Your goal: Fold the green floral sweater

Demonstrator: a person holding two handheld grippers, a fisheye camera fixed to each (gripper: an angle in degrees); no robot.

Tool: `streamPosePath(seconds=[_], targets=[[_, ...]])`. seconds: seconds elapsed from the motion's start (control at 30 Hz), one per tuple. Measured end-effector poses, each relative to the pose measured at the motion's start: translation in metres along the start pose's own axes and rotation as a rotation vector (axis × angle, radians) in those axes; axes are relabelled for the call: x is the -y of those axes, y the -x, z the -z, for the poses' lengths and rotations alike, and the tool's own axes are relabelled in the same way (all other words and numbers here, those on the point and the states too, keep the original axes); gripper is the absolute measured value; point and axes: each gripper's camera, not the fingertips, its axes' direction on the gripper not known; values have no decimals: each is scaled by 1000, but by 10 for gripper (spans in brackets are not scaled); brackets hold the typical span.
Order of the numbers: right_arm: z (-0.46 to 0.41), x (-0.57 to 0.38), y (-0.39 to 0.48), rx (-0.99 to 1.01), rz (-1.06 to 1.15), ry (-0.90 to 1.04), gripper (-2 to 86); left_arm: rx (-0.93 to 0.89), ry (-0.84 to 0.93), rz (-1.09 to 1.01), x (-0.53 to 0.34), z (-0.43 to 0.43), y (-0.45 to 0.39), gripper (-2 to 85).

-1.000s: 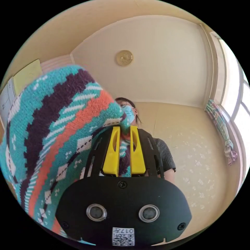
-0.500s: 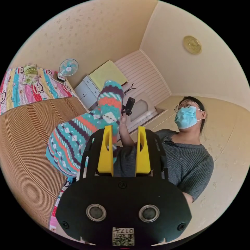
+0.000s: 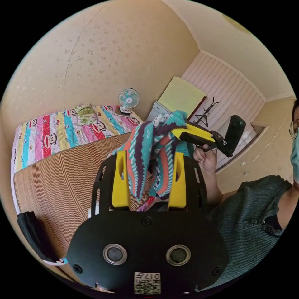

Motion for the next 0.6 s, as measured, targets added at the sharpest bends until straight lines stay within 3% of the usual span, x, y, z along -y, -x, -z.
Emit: streamPosePath(seconds=[0.13, 0.27, 0.37, 0.43, 0.5, 0.6], targets=[[10, -14, -3, 116, -41, -33, 35, -68, 56, -58, 12, -35, -9, 198], [18, -25, -7, 170, -78, -61, 41, 32, 150, -149, 13, -72, -27, 105], [28, -32, -15, 162, -66, -56, 48, 18, 114, -214, 7, -60, -35, 68], [39, -37, -22, 216, -37, -84, 52, -60, 71, -235, 5, -43, -28, 63], [53, -43, -33, 296, -13, -121, 55, -293, 8, -234, 4, -14, -7, 57], [75, -59, -46, 403, 52, -173, 37, -488, -94, -289, 1, 26, 7, 52]])
